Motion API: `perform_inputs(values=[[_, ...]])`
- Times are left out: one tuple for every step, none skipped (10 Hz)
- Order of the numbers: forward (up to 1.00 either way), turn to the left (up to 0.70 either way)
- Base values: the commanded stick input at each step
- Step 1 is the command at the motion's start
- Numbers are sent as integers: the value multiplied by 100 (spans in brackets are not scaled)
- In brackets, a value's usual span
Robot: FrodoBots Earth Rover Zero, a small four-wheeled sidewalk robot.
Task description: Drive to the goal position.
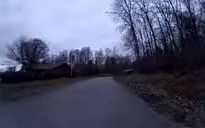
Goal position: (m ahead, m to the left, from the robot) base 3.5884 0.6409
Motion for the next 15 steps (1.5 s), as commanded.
perform_inputs(values=[[70, 0], [70, 0], [70, 0], [70, 0], [70, 0], [70, 0], [70, 0], [70, 0], [70, 0], [70, 0], [70, 0], [70, 0], [70, 0], [70, 0], [70, 0]])
